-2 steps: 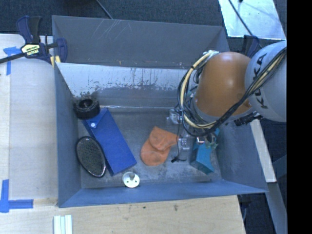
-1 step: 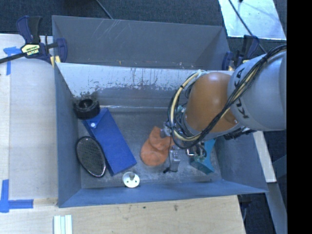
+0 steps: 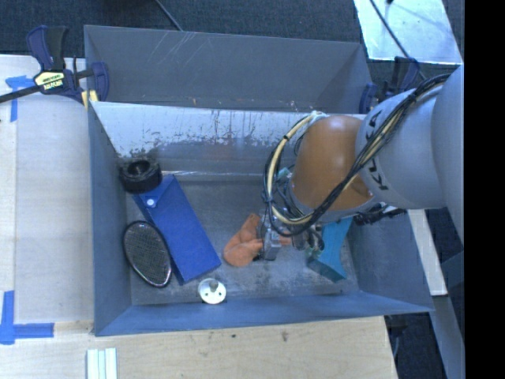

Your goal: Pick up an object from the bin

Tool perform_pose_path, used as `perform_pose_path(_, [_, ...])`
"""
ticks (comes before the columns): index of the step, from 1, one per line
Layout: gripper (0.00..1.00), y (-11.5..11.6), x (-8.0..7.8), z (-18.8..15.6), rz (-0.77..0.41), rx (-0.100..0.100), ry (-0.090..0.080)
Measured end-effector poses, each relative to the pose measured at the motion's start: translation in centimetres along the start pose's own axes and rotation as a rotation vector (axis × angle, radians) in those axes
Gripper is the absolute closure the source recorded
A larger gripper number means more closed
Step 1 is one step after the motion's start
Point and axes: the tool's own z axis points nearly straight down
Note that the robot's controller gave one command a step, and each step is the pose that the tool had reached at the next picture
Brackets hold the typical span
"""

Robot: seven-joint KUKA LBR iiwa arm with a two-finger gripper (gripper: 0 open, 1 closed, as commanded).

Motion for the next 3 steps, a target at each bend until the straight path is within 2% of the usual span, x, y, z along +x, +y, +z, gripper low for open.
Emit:
perform_pose_path(1, [1.00, 0.0, 0.0, 0.0, 0.000, 0.000, 0.000])
perform_pose_path(2, [1.00, -2.1, -1.0, -18.2, 0.014, 0.000, -0.003])
perform_pose_path(3, [1.00, -2.1, -0.9, -18.1, 0.014, 0.000, 0.001])
